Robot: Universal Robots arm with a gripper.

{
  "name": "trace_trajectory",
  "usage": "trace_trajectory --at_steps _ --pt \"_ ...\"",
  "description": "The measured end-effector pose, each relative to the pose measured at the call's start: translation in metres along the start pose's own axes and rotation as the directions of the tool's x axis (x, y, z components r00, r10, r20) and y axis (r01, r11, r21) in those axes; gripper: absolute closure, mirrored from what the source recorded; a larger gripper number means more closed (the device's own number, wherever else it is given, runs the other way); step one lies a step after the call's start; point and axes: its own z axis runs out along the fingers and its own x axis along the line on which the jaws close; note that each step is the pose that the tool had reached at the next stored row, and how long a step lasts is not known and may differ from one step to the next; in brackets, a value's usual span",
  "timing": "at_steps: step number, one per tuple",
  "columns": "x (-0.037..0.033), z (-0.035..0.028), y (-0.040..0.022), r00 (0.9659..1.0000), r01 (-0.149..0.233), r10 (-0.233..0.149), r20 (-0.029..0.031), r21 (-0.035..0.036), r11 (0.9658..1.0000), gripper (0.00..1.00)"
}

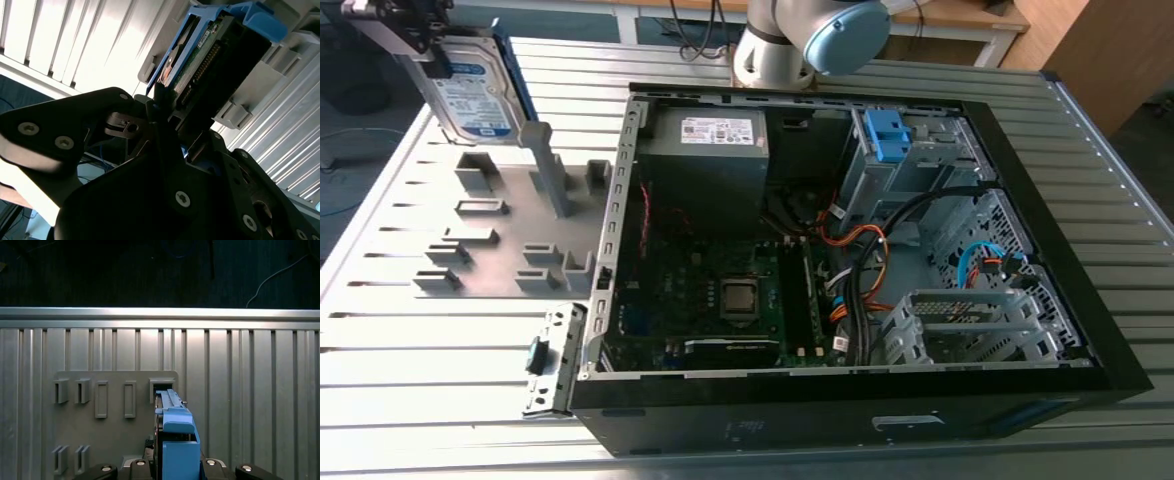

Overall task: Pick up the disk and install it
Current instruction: 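Pick up the disk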

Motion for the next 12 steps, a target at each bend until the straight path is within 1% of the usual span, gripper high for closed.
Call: trace_trajectory --at_steps 12 --pt "-0.0002 -0.0055 0.0000 1.0000 0.000 0.000 0.0001 0.0001 1.0000 0.64"
